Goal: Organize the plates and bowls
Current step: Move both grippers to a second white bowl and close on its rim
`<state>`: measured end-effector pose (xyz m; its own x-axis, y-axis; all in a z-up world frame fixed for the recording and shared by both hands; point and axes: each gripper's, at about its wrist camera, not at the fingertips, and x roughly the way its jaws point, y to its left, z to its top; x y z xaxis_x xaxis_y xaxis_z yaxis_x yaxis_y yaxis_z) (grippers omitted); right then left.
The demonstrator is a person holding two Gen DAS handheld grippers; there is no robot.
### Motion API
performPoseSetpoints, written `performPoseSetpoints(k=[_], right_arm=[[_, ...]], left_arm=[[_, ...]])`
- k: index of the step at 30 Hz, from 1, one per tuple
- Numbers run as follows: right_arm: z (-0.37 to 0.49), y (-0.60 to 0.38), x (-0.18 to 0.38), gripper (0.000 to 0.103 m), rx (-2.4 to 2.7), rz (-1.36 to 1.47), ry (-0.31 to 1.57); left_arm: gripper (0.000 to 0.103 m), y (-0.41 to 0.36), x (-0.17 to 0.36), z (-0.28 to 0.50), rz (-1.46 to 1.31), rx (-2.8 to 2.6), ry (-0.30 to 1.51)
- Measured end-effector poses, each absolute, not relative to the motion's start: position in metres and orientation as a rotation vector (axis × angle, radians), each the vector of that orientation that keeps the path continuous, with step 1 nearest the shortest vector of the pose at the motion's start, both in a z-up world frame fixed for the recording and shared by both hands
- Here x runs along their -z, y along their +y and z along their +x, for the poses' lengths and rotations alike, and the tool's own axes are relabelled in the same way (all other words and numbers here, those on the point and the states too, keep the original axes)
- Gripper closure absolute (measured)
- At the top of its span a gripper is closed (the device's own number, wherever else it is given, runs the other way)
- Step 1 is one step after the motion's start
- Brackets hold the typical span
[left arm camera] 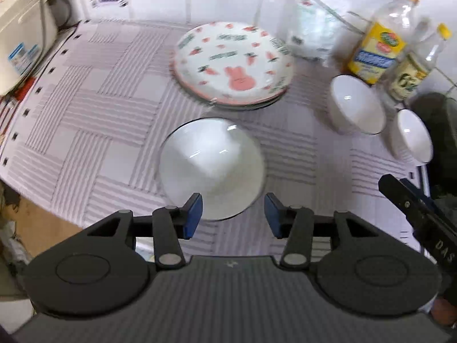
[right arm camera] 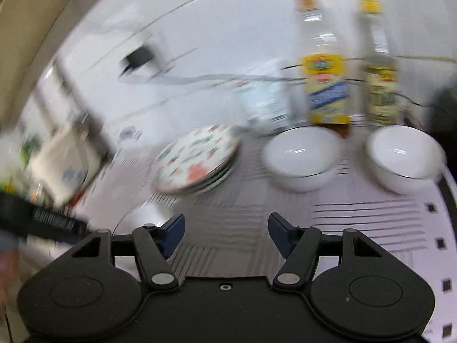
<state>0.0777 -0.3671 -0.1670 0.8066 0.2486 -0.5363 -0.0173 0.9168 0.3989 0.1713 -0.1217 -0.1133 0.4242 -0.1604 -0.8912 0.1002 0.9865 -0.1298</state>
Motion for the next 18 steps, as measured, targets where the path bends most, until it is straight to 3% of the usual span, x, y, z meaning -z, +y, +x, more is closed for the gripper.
performPoseSetpoints(k=[5,9,18], right_arm=[[0.074,-0.396,0.172,0.032,-0.092,0.47,0.603],[0.08,-0.417,0.18,0.032,-0.084,0.613,0.585],[0.114,-0.441,0.201,0.038,0.045,0.833,0.592]], left_arm=[[0.056,-0.154,0.106,0.183,-0.018,0.247,1.068],[0.037,-0.179,0.103,0.194,0.036,0.27,1.017],[0.038,-0.224,0.126,0.238,0.039,0.332,0.984]])
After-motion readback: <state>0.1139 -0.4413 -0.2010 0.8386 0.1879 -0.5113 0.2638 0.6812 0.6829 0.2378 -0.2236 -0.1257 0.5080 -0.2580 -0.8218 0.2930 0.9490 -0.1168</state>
